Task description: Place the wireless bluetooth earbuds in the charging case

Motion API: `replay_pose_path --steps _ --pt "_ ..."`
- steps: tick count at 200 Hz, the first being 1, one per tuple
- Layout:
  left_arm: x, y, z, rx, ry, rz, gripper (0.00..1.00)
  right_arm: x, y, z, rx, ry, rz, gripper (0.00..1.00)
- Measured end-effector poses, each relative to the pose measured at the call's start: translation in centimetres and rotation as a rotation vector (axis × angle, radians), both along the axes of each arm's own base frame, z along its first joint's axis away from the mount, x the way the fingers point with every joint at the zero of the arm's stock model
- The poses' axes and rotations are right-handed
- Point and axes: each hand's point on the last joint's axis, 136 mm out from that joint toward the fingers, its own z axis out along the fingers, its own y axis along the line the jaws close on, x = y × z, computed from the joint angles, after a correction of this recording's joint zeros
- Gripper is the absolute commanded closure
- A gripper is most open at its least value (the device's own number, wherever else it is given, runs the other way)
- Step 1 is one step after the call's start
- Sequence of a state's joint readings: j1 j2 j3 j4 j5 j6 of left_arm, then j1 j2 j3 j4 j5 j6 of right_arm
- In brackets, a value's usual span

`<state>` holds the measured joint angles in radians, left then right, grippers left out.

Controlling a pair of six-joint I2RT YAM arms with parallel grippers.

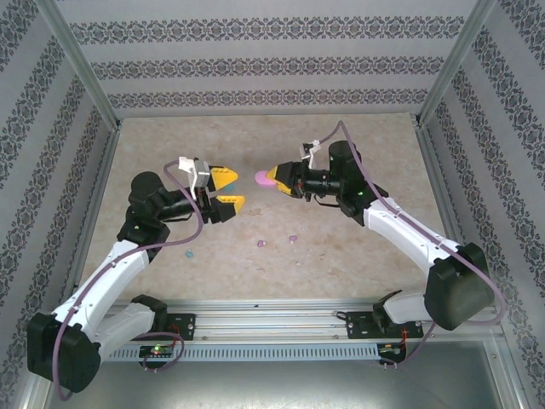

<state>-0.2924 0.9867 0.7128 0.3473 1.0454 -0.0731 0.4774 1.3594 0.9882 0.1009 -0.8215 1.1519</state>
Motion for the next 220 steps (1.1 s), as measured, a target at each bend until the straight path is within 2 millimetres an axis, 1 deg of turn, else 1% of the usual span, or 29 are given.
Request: replay_pose_path --steps 20,38,56,93,110,127,176,200,220 --pt "-0.2 -0.3 -1.3 0.048 -0.033 -0.036 0.25 -0.8 0.0 0.0 -0.003 0.004 0.032 0.83" --pt "-0.1 -0.9 -2.4 0.088 -0.036 -0.065 0.28 -1.4 -0.1 0.3 -0.002 -0.002 0.054 0.82" --pt "-0.2 -1.7 -3.0 0.107 -0.034 -0.092 0.3 -1.9 -0.1 0.6 0.001 -0.008 0.068 0.82" --pt "0.4 -2.8 -4.3 0.121 0.015 -0.109 0.31 -2.3 -0.2 0.8 0.0 -0.021 0.076 0.81" --pt "0.5 -3.4 -4.6 0.125 0.021 -0.103 0.36 -2.3 -0.2 0.8 -0.002 -0.018 0.077 0.81" --pt "1.0 -3.6 -4.7 0.126 0.03 -0.074 0.38 -2.3 -0.2 0.8 -0.005 -0.019 0.073 0.81" --pt "2.2 -4.0 -5.0 0.129 0.038 -0.011 0.36 -1.9 -0.4 0.6 -0.015 -0.022 0.05 0.81" --pt "2.1 -4.5 -4.8 0.121 0.021 -0.012 0.33 -3.3 0.7 0.7 -0.007 -0.021 0.107 0.81" --pt "2.0 -4.7 -4.8 0.118 0.015 -0.013 0.32 -3.9 1.0 0.8 -0.002 -0.018 0.133 0.81"
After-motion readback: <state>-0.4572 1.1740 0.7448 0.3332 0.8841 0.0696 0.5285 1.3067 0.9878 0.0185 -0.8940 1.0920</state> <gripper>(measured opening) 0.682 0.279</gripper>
